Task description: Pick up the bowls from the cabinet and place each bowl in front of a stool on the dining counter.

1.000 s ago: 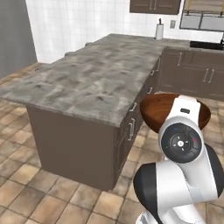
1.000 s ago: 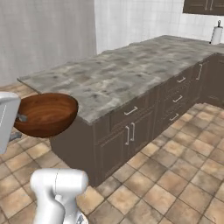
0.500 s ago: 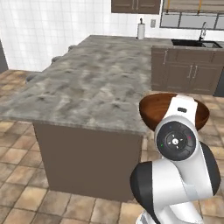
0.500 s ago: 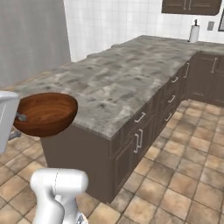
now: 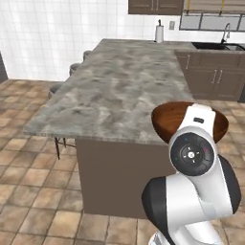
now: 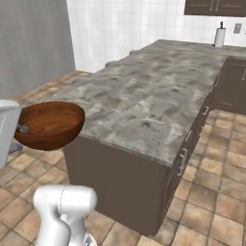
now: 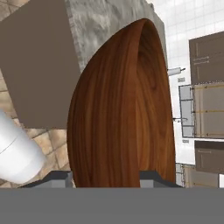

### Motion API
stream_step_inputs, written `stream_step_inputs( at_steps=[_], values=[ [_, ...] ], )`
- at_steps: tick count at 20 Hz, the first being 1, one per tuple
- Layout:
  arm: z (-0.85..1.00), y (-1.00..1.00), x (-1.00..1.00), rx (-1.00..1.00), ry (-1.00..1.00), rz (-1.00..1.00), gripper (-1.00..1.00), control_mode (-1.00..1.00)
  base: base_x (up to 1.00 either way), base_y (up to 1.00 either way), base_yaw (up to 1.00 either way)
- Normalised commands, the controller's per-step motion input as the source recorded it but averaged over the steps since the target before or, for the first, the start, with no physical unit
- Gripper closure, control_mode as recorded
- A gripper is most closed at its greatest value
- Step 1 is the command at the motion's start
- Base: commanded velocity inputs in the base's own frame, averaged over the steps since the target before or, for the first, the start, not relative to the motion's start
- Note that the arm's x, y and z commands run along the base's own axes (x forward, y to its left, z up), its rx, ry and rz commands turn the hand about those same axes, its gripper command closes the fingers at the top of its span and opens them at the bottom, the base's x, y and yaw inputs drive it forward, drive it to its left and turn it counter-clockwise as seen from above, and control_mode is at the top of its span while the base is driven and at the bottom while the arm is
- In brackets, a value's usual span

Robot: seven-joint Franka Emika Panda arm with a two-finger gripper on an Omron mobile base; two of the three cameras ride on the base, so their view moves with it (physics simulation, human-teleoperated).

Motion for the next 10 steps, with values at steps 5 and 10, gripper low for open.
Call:
stream_step_inputs(
  at_steps=[5,10],
  values=[
    [0.0,0.0,0.0,0.0,0.0,0.0,1.0,1.0,0.08,1.0,-0.26],
    [0.0,0.0,0.0,0.0,0.0,0.0,1.0,1.0,0.02,1.0,-0.25]
  ],
)
